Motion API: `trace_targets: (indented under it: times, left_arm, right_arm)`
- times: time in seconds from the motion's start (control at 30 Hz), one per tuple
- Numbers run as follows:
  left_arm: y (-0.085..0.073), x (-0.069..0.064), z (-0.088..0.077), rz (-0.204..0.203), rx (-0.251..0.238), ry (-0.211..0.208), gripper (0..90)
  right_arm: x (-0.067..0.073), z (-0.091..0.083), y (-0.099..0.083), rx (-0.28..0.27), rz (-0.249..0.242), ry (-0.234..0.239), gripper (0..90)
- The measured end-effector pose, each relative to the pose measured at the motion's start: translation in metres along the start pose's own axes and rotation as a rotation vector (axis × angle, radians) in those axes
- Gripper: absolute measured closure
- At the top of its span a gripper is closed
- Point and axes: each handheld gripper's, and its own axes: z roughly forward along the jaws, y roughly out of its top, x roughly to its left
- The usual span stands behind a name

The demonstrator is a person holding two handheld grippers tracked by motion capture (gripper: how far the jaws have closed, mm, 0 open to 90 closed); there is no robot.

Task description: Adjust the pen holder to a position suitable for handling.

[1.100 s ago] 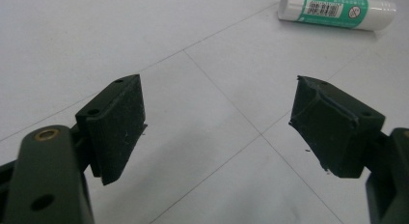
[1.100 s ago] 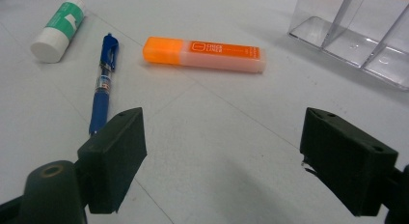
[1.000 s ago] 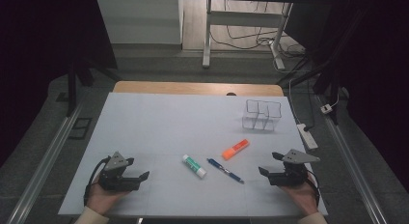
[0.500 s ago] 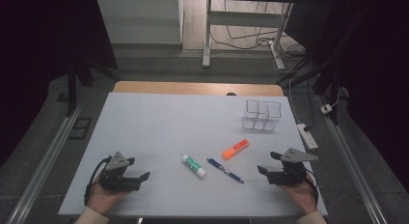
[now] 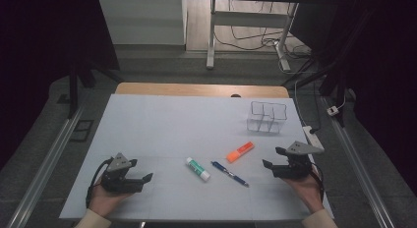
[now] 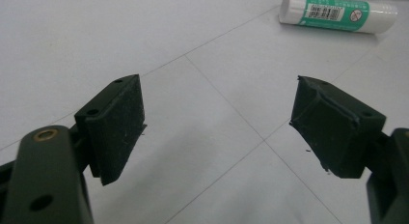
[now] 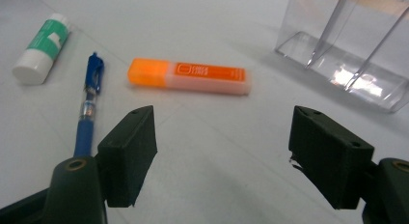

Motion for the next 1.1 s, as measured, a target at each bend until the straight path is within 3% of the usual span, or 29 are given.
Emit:
trace_targets:
  times: [0.27,0.7,1.1]
  left_arm:
    - [0.000,-0.001,0.002,0.013,0.013,-0.002,19.0]
    - [-0.001,-0.001,0.003,0.010,0.025,-0.003,19.1]
    - [-0.001,-0.001,0.004,0.010,0.032,0.002,19.1]
  right_arm:
    - [-0.019,0.012,0.009,0.031,0.044,-0.045,25.2]
    - [-0.034,0.017,0.013,0.061,0.078,-0.096,29.8]
    - [-0.058,0.019,0.012,0.081,0.146,-0.198,40.3]
